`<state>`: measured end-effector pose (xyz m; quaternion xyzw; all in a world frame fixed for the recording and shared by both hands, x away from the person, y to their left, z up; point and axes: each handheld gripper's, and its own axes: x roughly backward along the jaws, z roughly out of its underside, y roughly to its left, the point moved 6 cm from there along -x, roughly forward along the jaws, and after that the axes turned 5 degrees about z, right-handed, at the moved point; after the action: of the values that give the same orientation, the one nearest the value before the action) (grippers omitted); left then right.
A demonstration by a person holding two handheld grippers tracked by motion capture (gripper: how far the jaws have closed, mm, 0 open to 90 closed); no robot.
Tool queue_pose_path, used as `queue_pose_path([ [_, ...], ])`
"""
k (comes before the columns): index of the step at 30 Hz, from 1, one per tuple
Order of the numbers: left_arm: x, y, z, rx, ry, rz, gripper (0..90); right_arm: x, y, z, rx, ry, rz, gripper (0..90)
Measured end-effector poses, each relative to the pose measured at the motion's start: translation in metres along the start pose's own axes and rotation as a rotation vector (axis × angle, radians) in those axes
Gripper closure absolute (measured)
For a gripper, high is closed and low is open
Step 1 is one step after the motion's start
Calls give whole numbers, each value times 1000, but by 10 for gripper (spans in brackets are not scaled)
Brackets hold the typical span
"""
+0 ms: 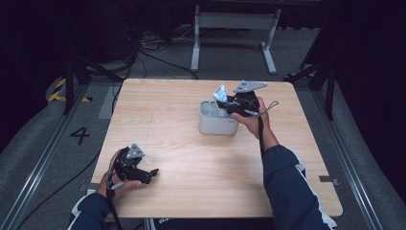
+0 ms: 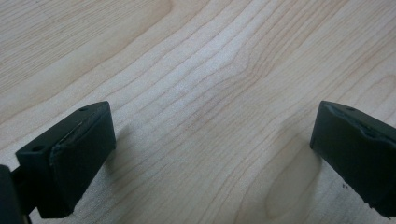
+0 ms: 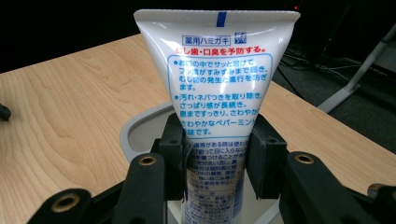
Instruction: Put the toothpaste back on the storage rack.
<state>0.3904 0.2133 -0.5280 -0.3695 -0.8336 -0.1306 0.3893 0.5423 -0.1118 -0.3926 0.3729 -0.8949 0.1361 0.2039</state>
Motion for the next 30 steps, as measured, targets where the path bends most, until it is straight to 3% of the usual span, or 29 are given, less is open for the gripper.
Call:
queue_pose_path([
  [20,0,0,0,-3,2,0,4,2,-1,22,26,68,-8,632],
  [30,0,0,0,-3,2,0,4,3,0,24,25,73,-10,619],
])
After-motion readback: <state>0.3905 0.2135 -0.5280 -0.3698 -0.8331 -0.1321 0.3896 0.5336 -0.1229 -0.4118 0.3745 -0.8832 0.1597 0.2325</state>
